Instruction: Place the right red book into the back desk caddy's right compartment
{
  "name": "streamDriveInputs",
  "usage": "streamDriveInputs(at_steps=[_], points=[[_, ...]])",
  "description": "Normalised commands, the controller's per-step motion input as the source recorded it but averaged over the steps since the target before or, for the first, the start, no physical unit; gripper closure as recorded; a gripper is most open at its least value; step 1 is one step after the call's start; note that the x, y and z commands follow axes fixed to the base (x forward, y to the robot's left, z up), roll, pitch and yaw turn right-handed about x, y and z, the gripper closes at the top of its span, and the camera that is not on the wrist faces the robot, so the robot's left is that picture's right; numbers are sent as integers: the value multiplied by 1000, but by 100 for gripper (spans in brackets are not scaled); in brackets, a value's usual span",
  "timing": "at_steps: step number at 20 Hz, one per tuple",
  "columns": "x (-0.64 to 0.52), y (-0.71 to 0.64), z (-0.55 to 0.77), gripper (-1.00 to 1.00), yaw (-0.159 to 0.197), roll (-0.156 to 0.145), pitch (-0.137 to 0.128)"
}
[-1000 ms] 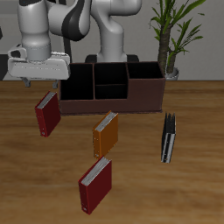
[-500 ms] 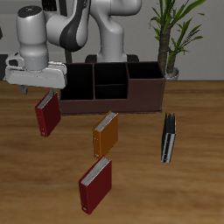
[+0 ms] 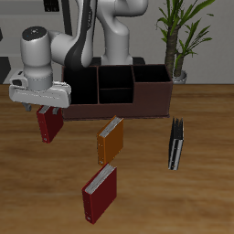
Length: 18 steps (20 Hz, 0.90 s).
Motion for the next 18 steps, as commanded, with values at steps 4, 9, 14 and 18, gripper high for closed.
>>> streamDriveInputs(at_steps=[4,9,14,18], points=[[50,49,-301,100,11,-12,36],[20,-45,-143,100,-30,-5,19],[19,40,152,100,-15,-1,-13],[43,280,545,100,-8,11,-54]])
